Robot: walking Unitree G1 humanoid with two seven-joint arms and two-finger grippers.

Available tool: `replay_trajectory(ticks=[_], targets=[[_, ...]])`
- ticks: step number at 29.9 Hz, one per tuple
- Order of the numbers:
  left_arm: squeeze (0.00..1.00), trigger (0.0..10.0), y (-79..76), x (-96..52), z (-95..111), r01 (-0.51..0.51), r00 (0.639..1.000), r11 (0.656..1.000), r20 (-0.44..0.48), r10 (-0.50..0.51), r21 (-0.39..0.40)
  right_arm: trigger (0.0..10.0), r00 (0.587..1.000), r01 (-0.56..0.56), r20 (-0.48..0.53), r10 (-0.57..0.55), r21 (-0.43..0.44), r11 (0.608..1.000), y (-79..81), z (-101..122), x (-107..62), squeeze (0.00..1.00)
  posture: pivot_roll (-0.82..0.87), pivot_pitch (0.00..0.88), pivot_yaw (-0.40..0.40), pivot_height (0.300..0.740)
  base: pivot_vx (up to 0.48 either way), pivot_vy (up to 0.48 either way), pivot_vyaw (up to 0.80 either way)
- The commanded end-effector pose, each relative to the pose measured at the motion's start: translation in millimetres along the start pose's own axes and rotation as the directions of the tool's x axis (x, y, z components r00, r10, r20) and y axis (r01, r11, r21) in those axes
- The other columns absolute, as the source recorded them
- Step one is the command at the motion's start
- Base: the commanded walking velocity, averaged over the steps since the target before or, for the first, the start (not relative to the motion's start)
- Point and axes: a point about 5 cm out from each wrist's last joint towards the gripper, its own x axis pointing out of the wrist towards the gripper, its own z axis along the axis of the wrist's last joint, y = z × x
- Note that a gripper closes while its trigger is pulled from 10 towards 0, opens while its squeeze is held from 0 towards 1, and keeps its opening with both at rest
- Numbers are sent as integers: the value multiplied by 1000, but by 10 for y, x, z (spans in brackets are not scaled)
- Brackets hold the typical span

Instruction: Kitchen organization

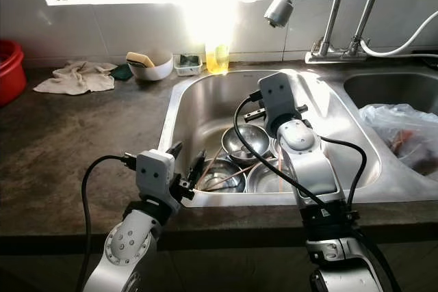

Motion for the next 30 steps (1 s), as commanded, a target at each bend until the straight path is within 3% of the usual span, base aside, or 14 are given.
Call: replay_trajectory(ticks=[1, 2, 3, 16, 17, 18, 21, 25, 30], targets=[[0, 10000, -5, -15, 33, -4, 1000, 1000, 11, 3, 13, 10000, 1000, -18, 15, 18, -2, 1000, 30, 38, 32, 153, 98, 75, -35, 740, 0, 0, 0], [0, 10000, -6, -16, 29, -4, 1000, 1000, 10, 4, 12, 10000, 1000, -17, 14, 17, 0, 1000, 30, 29, 34, 153, 98, 75, -35, 740, 0, 0, 0], [0, 10000, -8, -18, 26, -5, 1000, 1000, 8, 5, 11, 10000, 1000, -13, 14, 13, 6, 1000, 27, 19, 28, 984, 92, 83, -34, 740, 0, 0, 0], [0, 10000, 19, -10, 30, -4, 1000, 1000, 4, 4, 14, 10000, 998, 51, 46, -52, 24, 998, -11, 14, -75, 1000, 98, 95, -15, 740, 0, 0, 0], [0, 10000, 21, -12, 31, -5, 1000, 1000, 3, 5, 14, 10000, 997, 55, 50, -56, 25, 998, -11, 19, -88, 933, 98, 95, -15, 740, 0, 0, 0], [0, 10000, 23, -14, 31, -4, 1000, 1000, 2, 4, 16, 10000, 995, 65, 75, -68, 36, 997, -16, 49, -117, 0, 102, 95, -15, 740, 0, 0, 0], [0, 10000, 35, -14, 34, -11, 1000, 1000, 2, 11, 14, 10000, 979, 109, 167, -119, 64, 992, -63, 187, -241, 0, 102, 94, -12, 740, 0, 0, 0], [0, 10000, 38, -13, 30, -9, 1000, 1000, -5, 9, 23, 10000, 970, 123, 199, -138, 86, 989, -68, 224, -329, 0, 101, 92, -13, 740, 0, 0, 0], [0, 10000, 31, -24, 67, 2, 1000, 1000, 1, -2, 29, 10000, 946, 135, 280, -160, 108, 985, -18, 263, -644, 0, 106, 83, -18, 740, 0, 0, 0]])
